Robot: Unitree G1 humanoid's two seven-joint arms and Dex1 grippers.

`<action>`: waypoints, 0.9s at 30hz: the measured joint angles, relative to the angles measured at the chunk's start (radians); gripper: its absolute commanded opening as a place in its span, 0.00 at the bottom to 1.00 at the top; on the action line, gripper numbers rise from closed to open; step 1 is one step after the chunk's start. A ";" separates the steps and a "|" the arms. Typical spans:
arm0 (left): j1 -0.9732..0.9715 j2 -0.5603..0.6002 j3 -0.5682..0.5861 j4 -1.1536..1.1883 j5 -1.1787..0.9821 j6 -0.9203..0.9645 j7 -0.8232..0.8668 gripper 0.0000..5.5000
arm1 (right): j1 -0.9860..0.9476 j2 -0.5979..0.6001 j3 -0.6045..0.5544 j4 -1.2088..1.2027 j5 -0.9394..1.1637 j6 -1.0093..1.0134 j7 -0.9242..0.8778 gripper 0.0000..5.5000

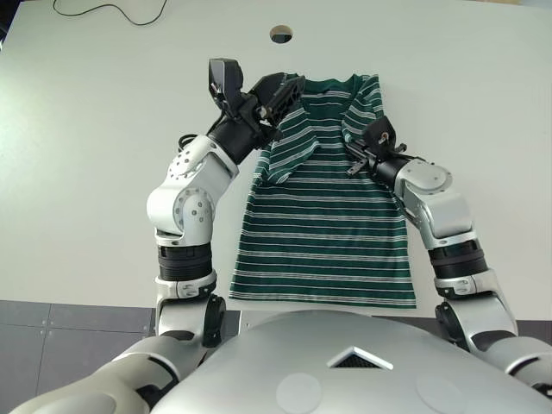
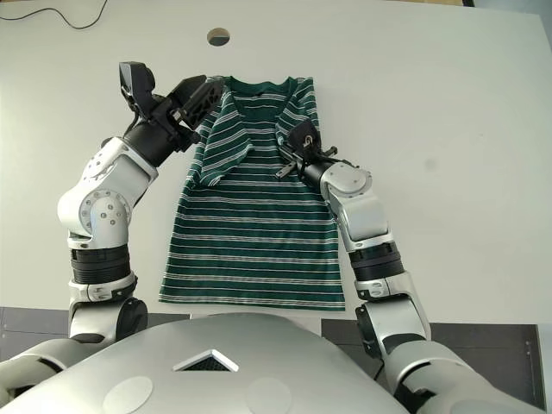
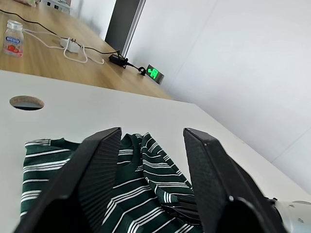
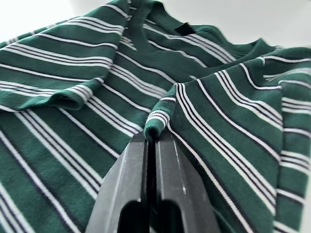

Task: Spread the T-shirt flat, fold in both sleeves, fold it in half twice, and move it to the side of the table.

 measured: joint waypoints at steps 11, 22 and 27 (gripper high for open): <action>0.015 0.080 -0.035 0.022 0.112 -0.091 -0.020 0.43 | 0.084 -0.025 -0.020 -0.196 0.081 0.041 0.087 0.45; 0.204 0.405 -0.100 0.027 0.434 -0.848 -0.313 0.43 | 0.405 -0.387 -0.149 -0.537 0.085 -0.436 0.392 0.62; 0.220 0.624 -0.093 0.168 0.588 -1.222 -0.408 0.43 | 0.467 -0.570 -0.219 -0.377 -0.137 -0.934 0.402 0.62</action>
